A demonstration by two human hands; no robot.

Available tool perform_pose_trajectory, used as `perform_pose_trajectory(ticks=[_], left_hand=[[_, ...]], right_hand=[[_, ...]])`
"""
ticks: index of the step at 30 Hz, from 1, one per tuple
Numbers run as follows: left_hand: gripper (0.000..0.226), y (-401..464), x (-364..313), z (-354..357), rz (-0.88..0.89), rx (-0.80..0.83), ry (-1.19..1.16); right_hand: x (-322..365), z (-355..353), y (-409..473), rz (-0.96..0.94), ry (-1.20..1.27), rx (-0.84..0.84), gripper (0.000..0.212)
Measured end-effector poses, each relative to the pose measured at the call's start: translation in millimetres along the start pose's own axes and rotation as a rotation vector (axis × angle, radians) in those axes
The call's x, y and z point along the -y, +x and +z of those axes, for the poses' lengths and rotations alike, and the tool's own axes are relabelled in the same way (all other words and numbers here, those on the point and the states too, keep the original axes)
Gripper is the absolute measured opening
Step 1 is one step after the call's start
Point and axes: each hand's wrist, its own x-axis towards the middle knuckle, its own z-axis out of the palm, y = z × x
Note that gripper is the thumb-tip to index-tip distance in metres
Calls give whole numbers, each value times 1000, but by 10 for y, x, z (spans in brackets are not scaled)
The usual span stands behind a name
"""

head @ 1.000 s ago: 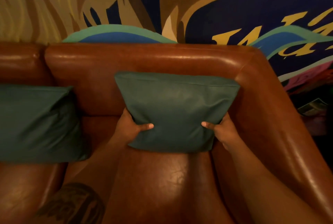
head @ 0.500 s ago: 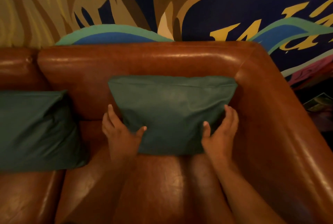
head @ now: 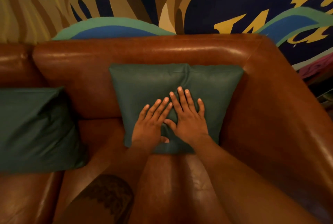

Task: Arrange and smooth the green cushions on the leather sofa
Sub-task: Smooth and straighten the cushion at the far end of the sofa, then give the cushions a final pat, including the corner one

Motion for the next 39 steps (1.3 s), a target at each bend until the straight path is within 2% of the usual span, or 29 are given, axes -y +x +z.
perform_pose_trajectory(ticks=[4, 6, 9, 12, 15, 20, 23, 27, 33, 39], left_hand=[[144, -152, -16, -87, 37, -30, 0], [131, -235, -53, -192, 56, -41, -46], [83, -291, -133, -343, 50, -182, -137], [46, -213, -152, -554, 25, -350, -275], [34, -135, -142, -843, -22, -376, -302], [37, -95, -43, -1262, -144, -240, -268], [54, -120, 45, -1494, -227, -90, -192], [69, -301, 134, -1884, -245, 37, -109], [75, -748, 518, -2521, -300, 84, -124], [76, -1393, 1369, -2752, -341, 59, -158]], right_hand=[[-23, -179, -97, -28, 80, 8, 96], [-81, -308, -204, -67, 152, -94, 78], [-141, -422, -382, -41, 287, -312, 32], [-60, -527, -394, 65, 371, -345, 26], [12, -645, -275, 122, 393, -266, 26], [149, -995, -8, 121, 247, -3, 37], [237, -1286, 101, 91, 170, 101, 53], [461, -1765, 131, 118, 131, 240, 70], [994, -2332, 104, 55, 148, 303, 74], [2062, -2404, 99, 34, 175, 291, 74]])
